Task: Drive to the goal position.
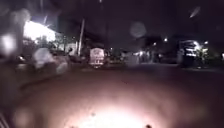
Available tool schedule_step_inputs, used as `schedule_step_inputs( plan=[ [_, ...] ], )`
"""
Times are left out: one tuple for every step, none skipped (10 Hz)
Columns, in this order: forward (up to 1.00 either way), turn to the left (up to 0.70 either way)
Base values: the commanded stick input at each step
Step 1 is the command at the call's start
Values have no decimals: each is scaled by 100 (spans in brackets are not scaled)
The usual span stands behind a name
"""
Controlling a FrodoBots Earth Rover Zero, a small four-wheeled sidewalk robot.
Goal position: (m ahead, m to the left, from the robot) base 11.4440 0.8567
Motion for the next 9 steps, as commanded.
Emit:
schedule_step_inputs(
  plan=[
    [70,0],
    [70,0],
    [70,0],
    [70,0],
    [70,0],
    [70,0],
    [70,0],
    [70,0],
    [70,0]
  ],
)
